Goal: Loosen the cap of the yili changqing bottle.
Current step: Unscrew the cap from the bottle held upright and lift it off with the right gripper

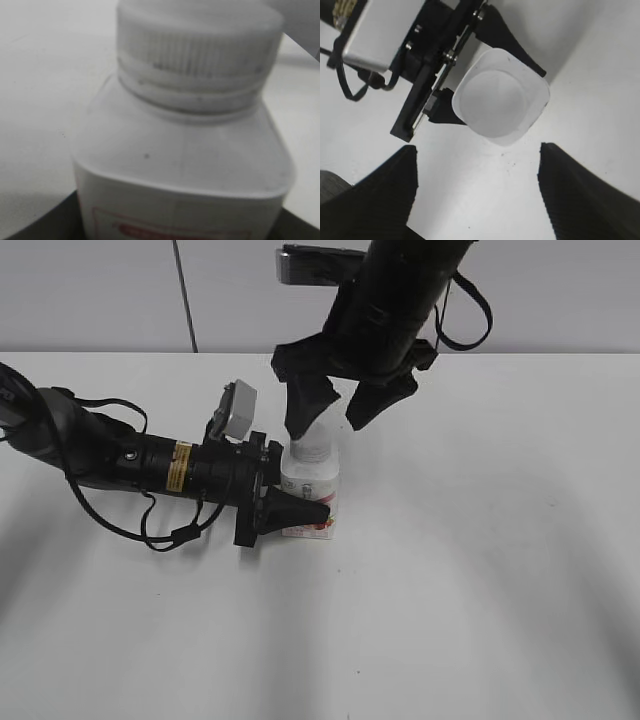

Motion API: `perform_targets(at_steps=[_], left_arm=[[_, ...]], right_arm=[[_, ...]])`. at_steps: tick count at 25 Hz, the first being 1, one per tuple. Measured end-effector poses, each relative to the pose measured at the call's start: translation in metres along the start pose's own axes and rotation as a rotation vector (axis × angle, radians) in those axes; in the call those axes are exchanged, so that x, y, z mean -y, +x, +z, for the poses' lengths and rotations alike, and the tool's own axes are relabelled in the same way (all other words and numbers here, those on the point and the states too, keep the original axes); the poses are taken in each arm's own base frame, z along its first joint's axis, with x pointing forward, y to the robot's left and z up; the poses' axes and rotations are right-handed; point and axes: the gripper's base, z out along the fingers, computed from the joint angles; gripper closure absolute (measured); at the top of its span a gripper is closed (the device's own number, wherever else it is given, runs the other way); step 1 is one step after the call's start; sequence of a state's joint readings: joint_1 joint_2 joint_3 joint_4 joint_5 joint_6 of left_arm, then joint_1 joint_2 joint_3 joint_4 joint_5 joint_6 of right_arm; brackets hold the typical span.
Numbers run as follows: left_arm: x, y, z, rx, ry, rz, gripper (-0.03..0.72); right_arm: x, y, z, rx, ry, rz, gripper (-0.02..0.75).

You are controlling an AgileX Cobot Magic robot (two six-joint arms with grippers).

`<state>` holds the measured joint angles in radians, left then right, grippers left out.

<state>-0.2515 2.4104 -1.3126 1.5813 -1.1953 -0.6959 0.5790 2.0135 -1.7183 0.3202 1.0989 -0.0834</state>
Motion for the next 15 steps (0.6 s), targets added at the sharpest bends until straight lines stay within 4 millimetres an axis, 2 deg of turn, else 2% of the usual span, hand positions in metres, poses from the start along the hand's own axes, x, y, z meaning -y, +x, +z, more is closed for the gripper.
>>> perform_targets(at_steps=[4, 11, 15], left_arm=[[0.000, 0.000, 0.000, 0.000, 0.000, 0.000, 0.281], [0.000, 0.000, 0.000, 0.002, -0.001, -0.001, 0.284], [0.000, 0.000, 0.000, 0.005, -0.003, -0.004, 0.285]], right_arm=[[0.000, -0.004, 0.000, 0.049, 0.000, 0.184, 0.152], [0.001, -0.005, 0.001, 0.058, -0.004, 0.354, 0.152], [0.006, -0.005, 0.018, 0.024, 0.005, 0.414, 0.152]])
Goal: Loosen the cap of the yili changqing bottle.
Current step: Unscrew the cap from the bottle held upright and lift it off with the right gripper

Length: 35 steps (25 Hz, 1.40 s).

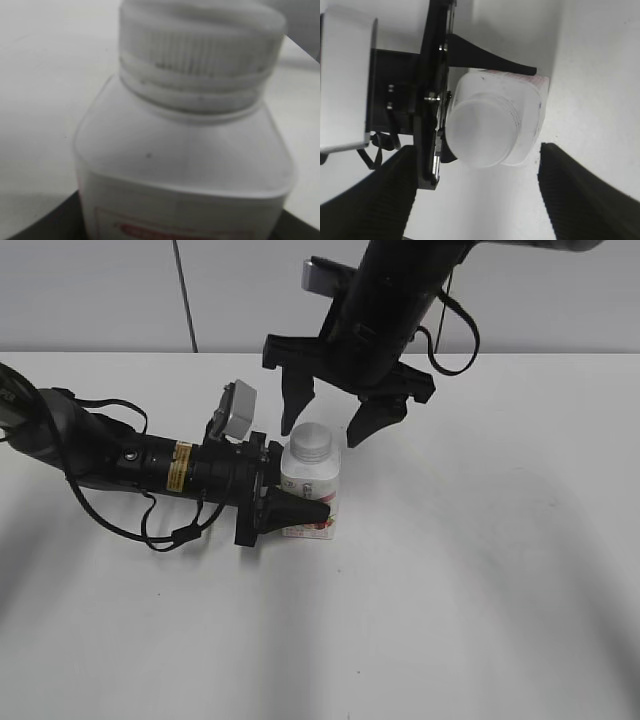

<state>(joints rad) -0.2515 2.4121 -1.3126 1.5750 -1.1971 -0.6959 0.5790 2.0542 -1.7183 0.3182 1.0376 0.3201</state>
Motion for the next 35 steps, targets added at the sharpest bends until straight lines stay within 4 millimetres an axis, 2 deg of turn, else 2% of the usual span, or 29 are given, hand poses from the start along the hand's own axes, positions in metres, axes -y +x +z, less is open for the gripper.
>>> perform_targets(at_steps=[4, 17, 35], left_arm=[[0.0000, -0.0001, 0.0000, 0.001, 0.000, 0.000, 0.285], [-0.0001, 0.0001, 0.0001, 0.003, -0.001, -0.002, 0.287], [-0.0002, 0.0000, 0.0001, 0.005, -0.003, -0.003, 0.288]], right_arm=[[0.0038, -0.0008, 0.0131, -0.022, 0.013, 0.031, 0.152], [0.0017, -0.0078, 0.0131, 0.054, -0.012, 0.043, 0.152], [0.0008, -0.0045, 0.0137, 0.027, -0.005, 0.063, 0.152]])
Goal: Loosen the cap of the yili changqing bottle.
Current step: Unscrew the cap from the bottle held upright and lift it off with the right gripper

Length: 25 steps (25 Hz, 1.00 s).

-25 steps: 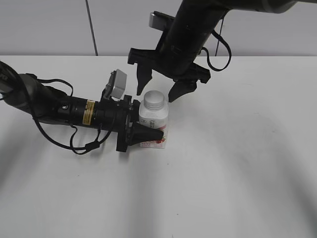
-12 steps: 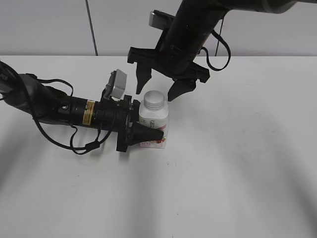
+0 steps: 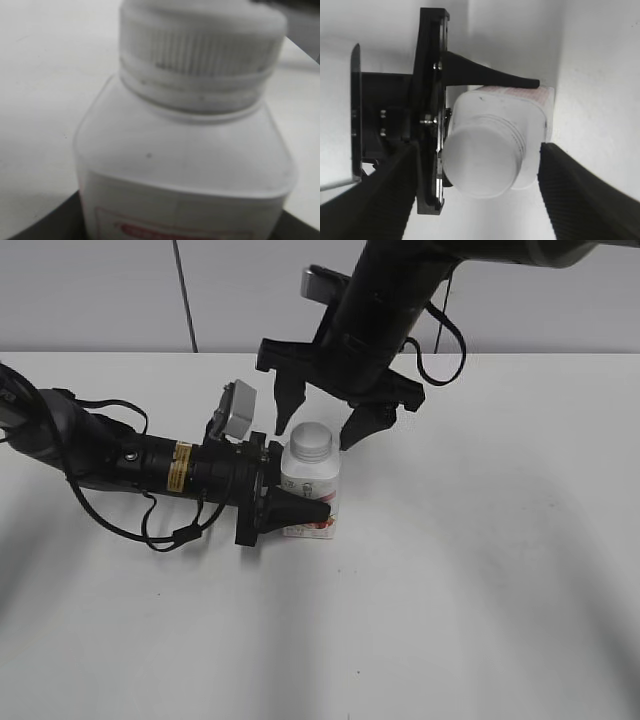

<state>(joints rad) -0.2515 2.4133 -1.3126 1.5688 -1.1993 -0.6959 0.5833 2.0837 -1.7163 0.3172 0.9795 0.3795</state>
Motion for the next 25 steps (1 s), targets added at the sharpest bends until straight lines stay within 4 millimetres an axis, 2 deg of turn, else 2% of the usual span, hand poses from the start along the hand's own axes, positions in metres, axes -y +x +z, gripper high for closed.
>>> perform_targets(at_steps=[6, 12, 25], left_arm=[[0.000, 0.000, 0.000, 0.002, -0.003, -0.001, 0.288], [-0.001, 0.000, 0.000, 0.010, -0.008, -0.009, 0.288], [-0.002, 0.001, 0.001, 0.020, -0.020, -0.018, 0.288]], right_arm=[[0.003, 0.007, -0.004, -0.090, 0.061, 0.054, 0.152], [-0.006, -0.001, -0.022, -0.060, 0.055, 0.067, 0.152], [-0.006, 0.000, -0.025, -0.074, 0.078, 0.127, 0.152]])
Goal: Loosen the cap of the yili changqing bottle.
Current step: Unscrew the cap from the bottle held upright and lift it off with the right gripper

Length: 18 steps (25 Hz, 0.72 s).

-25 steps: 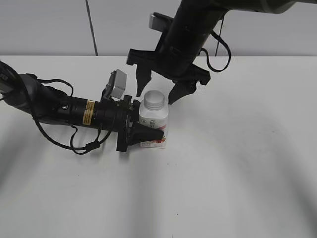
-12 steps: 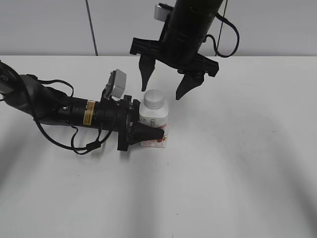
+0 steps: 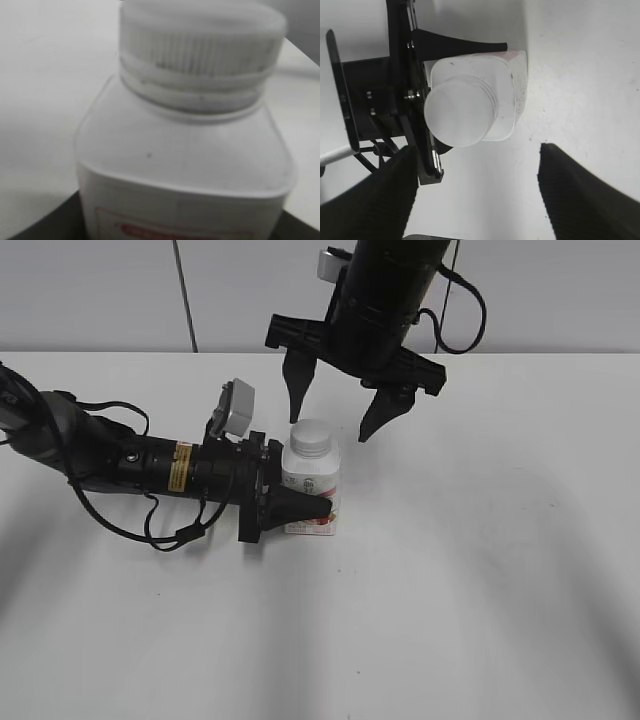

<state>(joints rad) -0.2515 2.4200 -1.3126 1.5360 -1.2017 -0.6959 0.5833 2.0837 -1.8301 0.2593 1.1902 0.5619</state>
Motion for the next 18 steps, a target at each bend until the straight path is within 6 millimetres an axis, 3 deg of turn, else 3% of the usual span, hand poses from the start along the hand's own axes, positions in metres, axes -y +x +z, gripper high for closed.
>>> perform_targets(at_steps=[14, 18], left_arm=[[0.000, 0.000, 0.000, -0.001, -0.001, 0.000, 0.288], [0.000, 0.000, 0.000, -0.001, -0.001, 0.000, 0.288]], right_arm=[[-0.011, -0.023, 0.014, 0.033, 0.003, -0.019, 0.152], [-0.011, -0.022, 0.031, 0.003, 0.020, -0.018, 0.152]])
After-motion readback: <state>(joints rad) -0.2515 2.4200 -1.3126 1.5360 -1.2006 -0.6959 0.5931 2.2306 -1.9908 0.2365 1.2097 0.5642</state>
